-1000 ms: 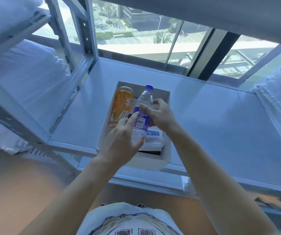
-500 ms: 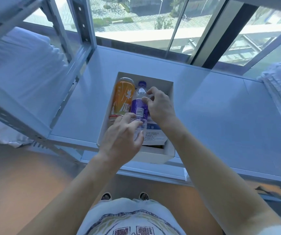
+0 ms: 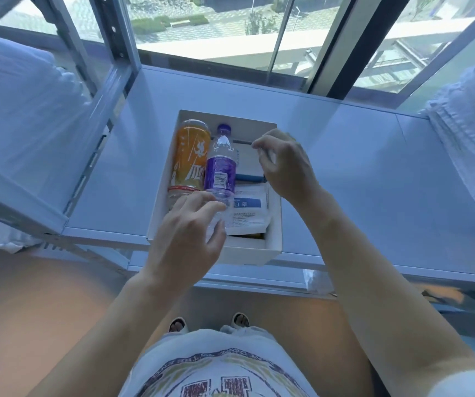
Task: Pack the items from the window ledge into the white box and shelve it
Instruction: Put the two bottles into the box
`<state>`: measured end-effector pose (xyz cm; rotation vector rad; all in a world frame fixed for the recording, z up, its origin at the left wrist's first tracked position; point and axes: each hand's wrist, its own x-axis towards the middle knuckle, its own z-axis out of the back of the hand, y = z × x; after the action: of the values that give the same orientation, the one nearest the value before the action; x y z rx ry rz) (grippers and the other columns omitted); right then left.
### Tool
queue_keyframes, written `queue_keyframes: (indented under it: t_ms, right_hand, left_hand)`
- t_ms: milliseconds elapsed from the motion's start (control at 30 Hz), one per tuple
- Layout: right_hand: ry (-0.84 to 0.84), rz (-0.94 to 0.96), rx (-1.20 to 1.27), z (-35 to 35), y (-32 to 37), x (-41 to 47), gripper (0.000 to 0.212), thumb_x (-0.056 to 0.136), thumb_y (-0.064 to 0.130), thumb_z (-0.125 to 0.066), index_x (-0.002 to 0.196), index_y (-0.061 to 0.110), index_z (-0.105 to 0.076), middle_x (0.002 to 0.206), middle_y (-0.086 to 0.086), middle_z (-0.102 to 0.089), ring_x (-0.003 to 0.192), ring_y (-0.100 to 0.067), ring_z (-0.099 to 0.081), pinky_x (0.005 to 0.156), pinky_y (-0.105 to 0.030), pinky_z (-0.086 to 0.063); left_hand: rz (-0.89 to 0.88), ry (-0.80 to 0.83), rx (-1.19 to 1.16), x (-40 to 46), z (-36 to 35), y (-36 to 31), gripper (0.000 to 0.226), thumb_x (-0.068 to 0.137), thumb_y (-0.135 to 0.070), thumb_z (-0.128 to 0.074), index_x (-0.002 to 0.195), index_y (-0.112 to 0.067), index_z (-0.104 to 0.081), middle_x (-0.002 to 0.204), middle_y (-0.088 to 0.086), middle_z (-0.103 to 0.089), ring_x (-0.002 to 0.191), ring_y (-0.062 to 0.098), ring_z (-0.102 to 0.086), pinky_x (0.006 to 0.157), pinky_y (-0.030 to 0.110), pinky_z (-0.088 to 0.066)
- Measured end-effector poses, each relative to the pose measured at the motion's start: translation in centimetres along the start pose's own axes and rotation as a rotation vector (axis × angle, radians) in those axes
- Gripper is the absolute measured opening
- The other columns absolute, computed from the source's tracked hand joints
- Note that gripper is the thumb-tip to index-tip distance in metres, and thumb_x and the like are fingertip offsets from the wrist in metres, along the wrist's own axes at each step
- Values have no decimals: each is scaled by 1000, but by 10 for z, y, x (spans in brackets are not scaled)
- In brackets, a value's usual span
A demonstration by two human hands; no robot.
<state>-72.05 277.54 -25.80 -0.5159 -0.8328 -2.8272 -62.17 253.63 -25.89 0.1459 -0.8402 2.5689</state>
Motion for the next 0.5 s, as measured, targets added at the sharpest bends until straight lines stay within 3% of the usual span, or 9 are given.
queue_keyframes:
  t_ms: [133,300,500]
  right_hand:
    - [56,-25,-12,11,-19,-4,33,97,-3,-48,109,9,-76,115,-2,-73,113,-20,-64,99,-46,-50]
    - [131,60,-127,20,-35,-14,46,75,-21,-41,89,10,-72,113,1,-73,135,-21,-57,102,-52,-45]
    - [100,46,-167,30,-43,-23,39,69,-20,-53,80,16,-64,103,8,-71,130,-17,-58,98,-49,-45]
  left_hand:
    - [-83,45,-32,-2,-11,-28,25,97,-23,-63,117,-11,-71,118,2,-66,109,20,-59,91,39,-53]
    - [-110,185,14,-9,-31,-55,46,101,-53,-45,122,-19,-68,122,-3,-66,110,17,-60,90,39,-51]
    - [-68,199,105,0,-44,-67,60,93,-75,-35,101,-24,-67,111,-8,-64,102,15,-57,86,38,-49]
